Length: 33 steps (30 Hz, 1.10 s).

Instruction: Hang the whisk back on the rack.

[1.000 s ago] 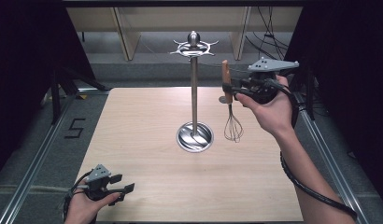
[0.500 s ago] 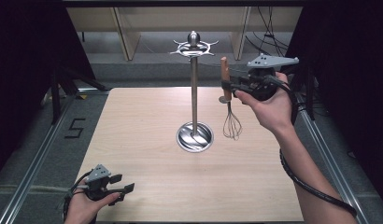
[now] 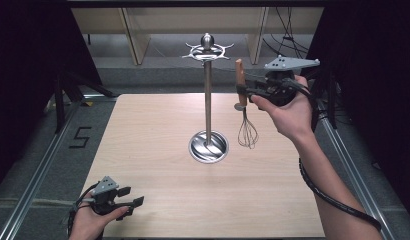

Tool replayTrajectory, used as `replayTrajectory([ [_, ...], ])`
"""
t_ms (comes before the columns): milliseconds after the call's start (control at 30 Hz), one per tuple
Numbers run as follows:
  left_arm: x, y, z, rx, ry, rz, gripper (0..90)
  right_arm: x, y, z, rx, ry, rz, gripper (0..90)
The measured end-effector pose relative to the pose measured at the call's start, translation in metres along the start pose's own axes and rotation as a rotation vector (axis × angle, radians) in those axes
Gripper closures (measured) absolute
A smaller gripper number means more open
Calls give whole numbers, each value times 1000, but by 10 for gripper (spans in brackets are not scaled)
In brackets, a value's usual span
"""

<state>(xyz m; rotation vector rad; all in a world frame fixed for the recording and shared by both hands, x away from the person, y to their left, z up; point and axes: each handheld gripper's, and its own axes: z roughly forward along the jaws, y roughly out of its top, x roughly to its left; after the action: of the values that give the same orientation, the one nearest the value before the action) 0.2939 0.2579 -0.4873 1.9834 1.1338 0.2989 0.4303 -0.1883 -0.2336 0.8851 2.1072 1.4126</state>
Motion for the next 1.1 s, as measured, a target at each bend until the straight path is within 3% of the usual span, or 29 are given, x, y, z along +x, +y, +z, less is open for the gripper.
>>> replayTrajectory([
  [167,0,0,0,0,0,2,323,-1,1,1,-1,3,-4,684],
  [233,0,0,0,0,0,4,323,1,2,0,7,6,21,685],
  [300,0,0,0,-2,1,3,323,-1,3,1,2,5,-4,684],
  [500,0,0,0,-1,0,6,323,0,4,1,3,10,14,684],
  [600,0,0,0,-1,0,4,323,-1,5,2,-19,10,-1,684],
  [1100,0,0,0,-1,-1,6,323,1,12,2,-2,41,11,685],
])
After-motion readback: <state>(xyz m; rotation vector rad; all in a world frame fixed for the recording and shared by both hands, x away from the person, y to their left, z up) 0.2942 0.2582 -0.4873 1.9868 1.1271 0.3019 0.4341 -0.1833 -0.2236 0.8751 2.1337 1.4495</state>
